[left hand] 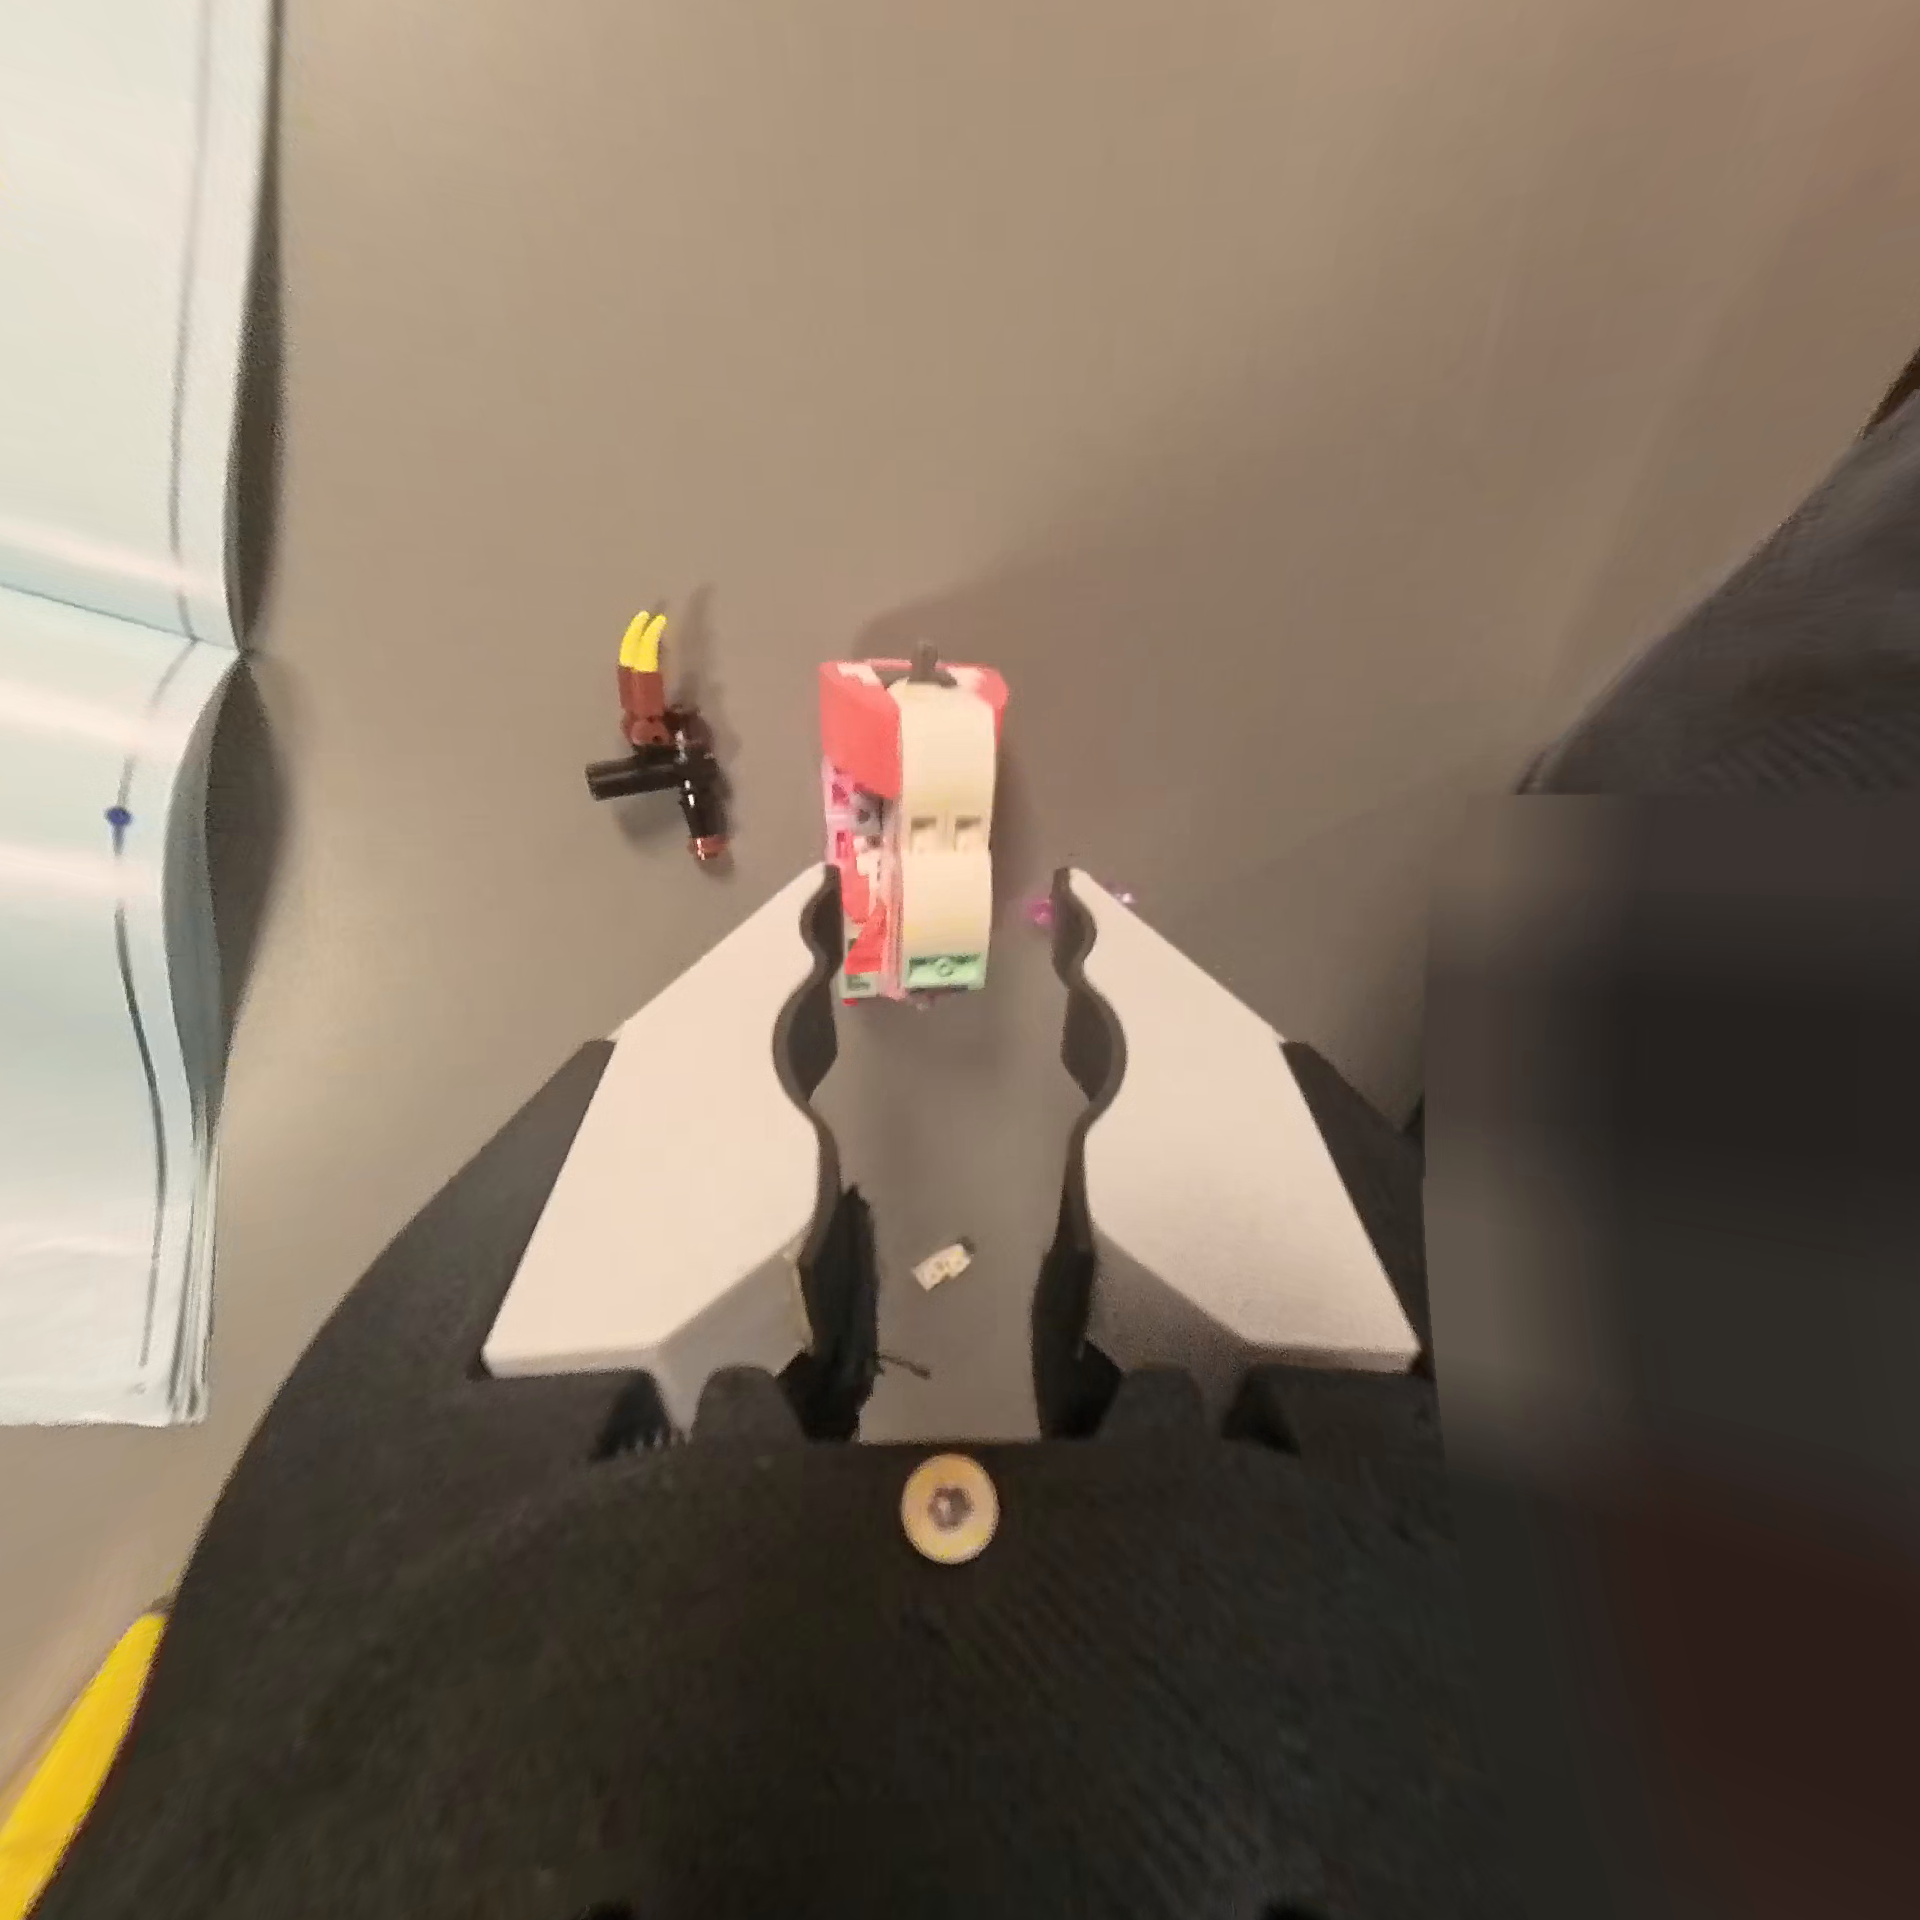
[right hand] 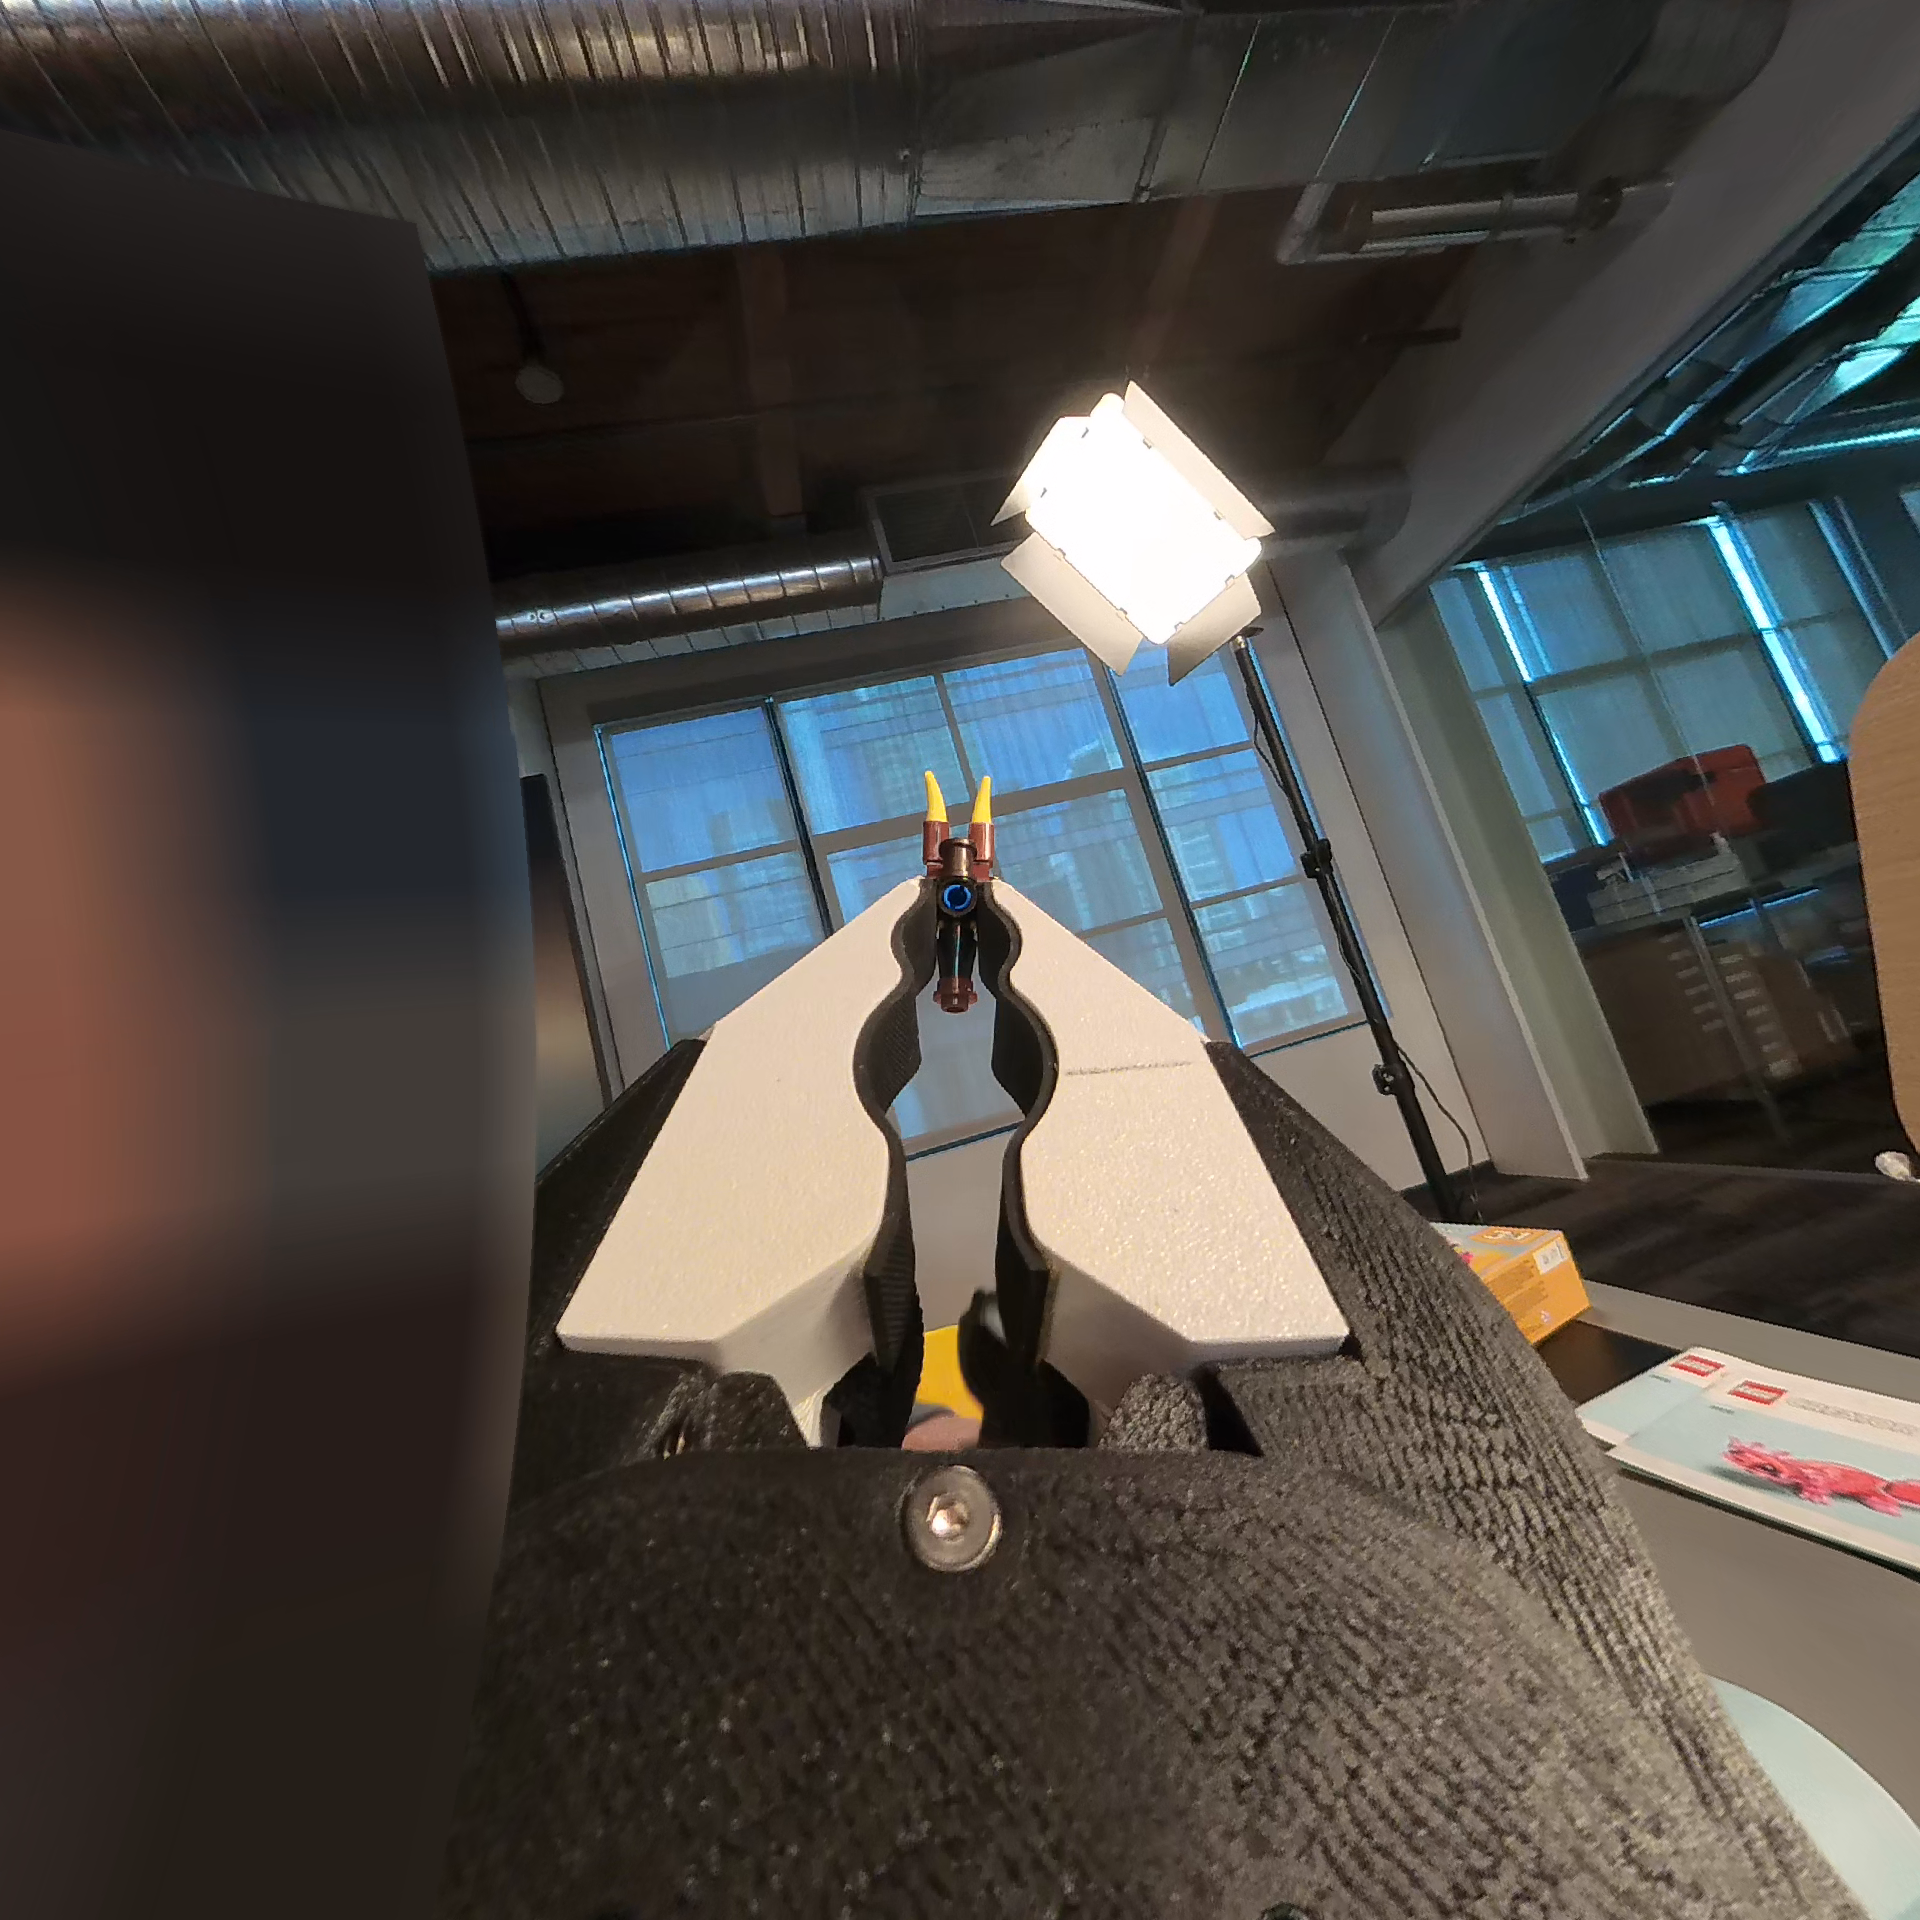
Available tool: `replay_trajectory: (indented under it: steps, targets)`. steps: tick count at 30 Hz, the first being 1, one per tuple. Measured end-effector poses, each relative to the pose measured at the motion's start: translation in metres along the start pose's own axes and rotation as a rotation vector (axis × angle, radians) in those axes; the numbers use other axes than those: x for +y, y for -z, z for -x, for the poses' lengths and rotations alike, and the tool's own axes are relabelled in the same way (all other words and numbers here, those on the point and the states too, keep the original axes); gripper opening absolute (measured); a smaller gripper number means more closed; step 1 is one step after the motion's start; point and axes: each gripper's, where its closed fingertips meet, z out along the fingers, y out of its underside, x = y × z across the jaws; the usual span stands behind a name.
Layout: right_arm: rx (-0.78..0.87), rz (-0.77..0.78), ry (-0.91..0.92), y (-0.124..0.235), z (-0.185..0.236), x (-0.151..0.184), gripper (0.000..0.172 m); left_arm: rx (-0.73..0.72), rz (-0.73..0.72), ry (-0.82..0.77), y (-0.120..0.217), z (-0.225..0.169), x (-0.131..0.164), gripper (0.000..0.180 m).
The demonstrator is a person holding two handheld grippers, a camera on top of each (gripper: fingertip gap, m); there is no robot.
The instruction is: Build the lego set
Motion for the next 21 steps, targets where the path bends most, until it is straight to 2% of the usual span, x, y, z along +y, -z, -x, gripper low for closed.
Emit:
replay_trajectory:
  steps: [1, 7, 11, 16, 19, 21]
  targets:
    - [-0.002, 0.002, -0.001, 0.0, 0.0, 0.001, 0.005, -0.015, 0.023, -0.006, -0.003, 0.001, 0.003, 0.038]
    - [-0.009, 0.015, 0.0, -0.003, 0.001, 0.005, 0.005, -0.027, 0.06, 0.005, -0.014, 0.005, 0.005, 0.028]
    - [-0.007, 0.025, 0.001, -0.002, -0.001, 0.008, 0.005, -0.022, 0.107, 0.009, -0.023, 0.006, 0.009, 0.028]
    - [-0.011, 0.028, 0.0, -0.001, -0.001, 0.009, 0.005, -0.021, 0.064, -0.015, -0.022, 0.007, 0.006, 0.026]
    - [-0.004, 0.015, 0.012, -0.004, -0.003, 0.009, 0.005, -0.021, -0.075, -0.027, -0.009, 0.01, -0.002, 0.026]
    - [0.007, -0.011, 0.027, -0.003, -0.005, 0.005, 0.005, 0.034, -0.297, -0.009, 0.021, 0.009, -0.019, 0.026]
